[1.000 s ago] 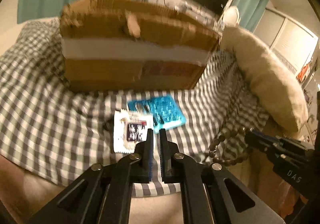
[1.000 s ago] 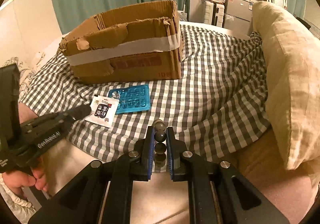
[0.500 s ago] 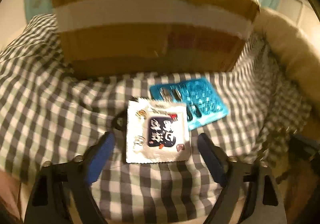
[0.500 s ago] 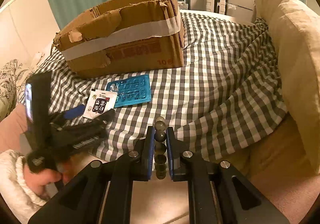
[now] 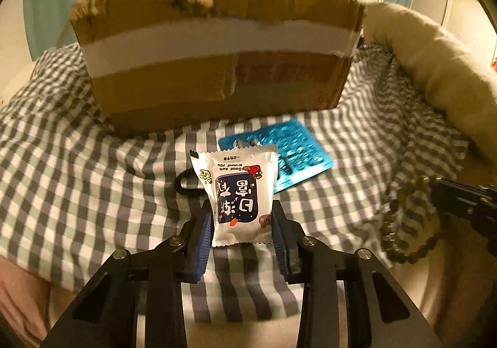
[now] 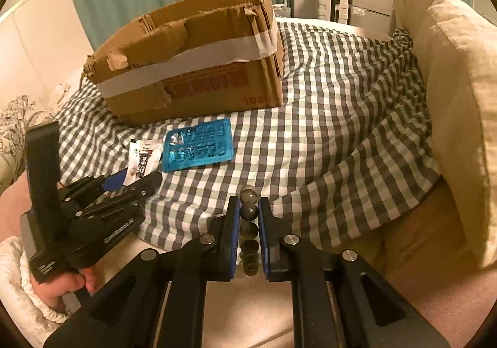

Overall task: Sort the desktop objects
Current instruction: 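Carry snack packet and bracelet over the cardboard box and open both grippers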

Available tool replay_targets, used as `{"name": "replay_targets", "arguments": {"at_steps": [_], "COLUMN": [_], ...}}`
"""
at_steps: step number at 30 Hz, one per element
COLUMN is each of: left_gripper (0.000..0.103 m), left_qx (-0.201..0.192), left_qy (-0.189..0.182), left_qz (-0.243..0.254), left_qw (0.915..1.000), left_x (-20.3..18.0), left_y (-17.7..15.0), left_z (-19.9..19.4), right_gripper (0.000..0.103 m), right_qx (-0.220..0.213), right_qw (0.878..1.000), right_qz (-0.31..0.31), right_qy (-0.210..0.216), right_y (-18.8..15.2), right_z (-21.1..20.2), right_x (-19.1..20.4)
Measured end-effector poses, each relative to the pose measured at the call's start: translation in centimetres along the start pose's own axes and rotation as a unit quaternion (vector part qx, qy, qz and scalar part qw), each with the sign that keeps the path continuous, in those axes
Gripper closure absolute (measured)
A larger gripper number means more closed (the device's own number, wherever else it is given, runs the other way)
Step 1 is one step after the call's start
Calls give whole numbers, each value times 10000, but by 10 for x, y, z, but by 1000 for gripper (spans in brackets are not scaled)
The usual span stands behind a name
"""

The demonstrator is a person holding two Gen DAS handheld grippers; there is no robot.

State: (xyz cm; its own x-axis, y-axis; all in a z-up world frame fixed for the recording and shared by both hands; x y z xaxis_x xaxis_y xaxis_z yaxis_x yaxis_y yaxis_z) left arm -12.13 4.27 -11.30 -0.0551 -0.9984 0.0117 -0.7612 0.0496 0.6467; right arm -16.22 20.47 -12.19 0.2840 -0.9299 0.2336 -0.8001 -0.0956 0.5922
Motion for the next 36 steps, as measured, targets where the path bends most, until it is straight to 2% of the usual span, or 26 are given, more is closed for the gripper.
{"name": "replay_targets", "arguments": {"at_steps": [5, 10, 17, 22, 29, 32, 36], "left_gripper": [68, 68, 68, 68, 67, 67, 67], "left_qx": [-358, -726, -1271, -1598, -1671, -1659, -1535], "left_qy": [-218, -347, -418, -338, -150, -51, 35], "left_qz": [-201, -280, -412, -330, -376, -422, -468], "left_qw": [9989, 9964, 9902, 9860, 9851, 9852, 9870], "left_x": [5, 9, 19, 23, 48, 57, 64], "left_y": [20, 45, 103, 153, 226, 243, 250], "left_z": [-35, -68, -111, -124, -110, -94, -67], "right_gripper": [92, 92, 92, 92, 92, 92, 92], "right_qx": [-109, -282, -621, -982, -1427, -1476, -1380], "right_qw": [9998, 9991, 9952, 9895, 9815, 9810, 9832], "right_qz": [-118, -225, -687, -982, -1145, -1103, -1041], "right_qy": [74, 202, 303, 407, 560, 607, 585], "right_y": [12, 39, 98, 148, 220, 244, 261], "right_z": [-11, -25, -45, -58, -53, -38, -6], "right_x": [9, 18, 41, 60, 80, 81, 75]}}
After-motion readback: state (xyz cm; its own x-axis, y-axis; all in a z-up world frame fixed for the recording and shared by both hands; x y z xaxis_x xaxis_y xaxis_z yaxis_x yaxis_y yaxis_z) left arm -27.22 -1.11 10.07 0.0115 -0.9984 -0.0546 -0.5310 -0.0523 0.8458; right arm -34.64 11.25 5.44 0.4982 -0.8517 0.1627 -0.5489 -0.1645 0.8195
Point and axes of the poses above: each gripper's, at about its wrist camera, not at the fingertips, and z roughly the way its jaws point, x to its left, y to its top, the point moved 9 cm from there along z, roughly the way its jaws point, and after that the axes turned 9 degrees about y, right-handed, at the moved point
